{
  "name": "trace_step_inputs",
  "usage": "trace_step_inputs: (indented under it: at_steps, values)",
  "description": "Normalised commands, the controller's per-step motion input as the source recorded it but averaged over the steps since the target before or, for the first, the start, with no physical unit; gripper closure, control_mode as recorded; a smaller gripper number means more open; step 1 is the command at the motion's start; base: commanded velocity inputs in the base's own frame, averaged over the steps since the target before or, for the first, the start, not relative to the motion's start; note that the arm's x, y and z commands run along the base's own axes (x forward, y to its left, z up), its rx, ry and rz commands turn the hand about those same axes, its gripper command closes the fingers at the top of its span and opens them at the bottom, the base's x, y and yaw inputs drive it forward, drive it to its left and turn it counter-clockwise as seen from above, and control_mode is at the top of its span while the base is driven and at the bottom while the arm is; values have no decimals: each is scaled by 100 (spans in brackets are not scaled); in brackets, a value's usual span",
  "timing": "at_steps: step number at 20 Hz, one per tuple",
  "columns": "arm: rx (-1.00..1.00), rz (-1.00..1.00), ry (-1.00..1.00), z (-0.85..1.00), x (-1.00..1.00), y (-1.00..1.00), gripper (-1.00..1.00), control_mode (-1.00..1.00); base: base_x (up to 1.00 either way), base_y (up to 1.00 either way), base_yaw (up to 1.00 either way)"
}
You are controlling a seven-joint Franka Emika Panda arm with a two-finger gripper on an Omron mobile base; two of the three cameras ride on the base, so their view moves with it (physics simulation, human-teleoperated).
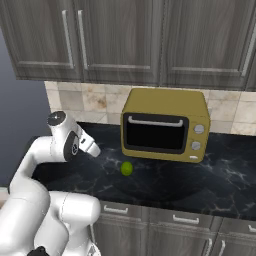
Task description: Place the beer on the top shelf of the fridge to keep it out of children's reach, and place the lime and garlic on lower shelves for easy access.
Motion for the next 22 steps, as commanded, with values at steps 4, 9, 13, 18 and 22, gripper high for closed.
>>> trace_step_inputs:
  at_steps: [4,9,13,18,22]
  values:
    - [-2,20,-12,86,-97,0,100,-100,0,0,0]
    - [-2,17,-11,94,-88,0,100,-100,0,0,0]
    - [-1,14,-6,96,-76,0,100,-100,0,0,0]
    - [-2,12,0,47,-75,0,100,-100,0,0,0]
    - [0,2,1,15,-53,-7,100,-100,0,0,0]
